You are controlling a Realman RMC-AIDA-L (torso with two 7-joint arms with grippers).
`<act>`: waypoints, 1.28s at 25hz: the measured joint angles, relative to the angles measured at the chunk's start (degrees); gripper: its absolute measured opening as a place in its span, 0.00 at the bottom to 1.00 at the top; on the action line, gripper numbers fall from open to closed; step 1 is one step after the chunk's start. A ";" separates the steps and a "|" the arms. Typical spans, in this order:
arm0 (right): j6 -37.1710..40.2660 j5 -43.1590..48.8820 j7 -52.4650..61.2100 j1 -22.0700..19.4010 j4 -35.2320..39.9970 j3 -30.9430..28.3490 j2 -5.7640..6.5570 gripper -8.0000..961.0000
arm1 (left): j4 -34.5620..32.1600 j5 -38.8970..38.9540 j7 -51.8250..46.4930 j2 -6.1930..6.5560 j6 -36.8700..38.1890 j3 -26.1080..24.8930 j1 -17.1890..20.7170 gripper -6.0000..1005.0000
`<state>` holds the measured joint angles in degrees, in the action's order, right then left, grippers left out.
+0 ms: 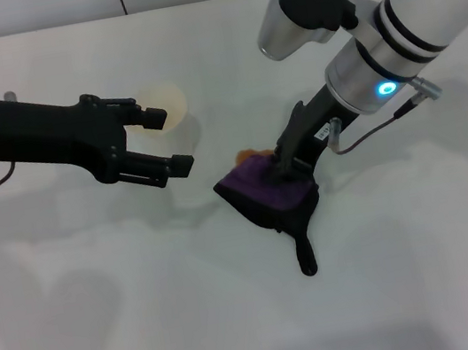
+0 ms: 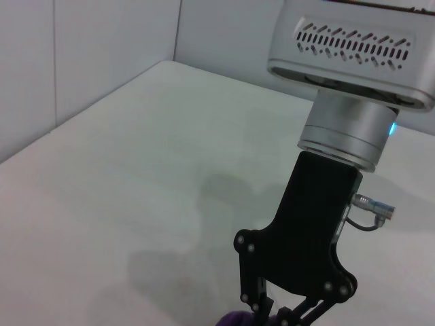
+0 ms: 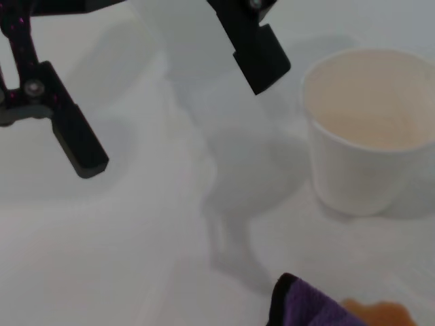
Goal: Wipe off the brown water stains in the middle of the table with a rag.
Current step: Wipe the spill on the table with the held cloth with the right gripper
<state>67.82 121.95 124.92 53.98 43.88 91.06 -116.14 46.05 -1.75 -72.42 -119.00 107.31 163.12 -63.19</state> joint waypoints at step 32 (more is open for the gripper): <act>-8.97 -3.53 -0.26 3.65 -6.22 5.50 0.07 0.11 | -1.59 1.32 -0.12 -0.09 -1.25 0.00 0.62 0.88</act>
<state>58.85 118.42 124.66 57.63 37.66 96.56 -116.06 44.46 -0.43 -72.54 -119.09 106.06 163.13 -62.57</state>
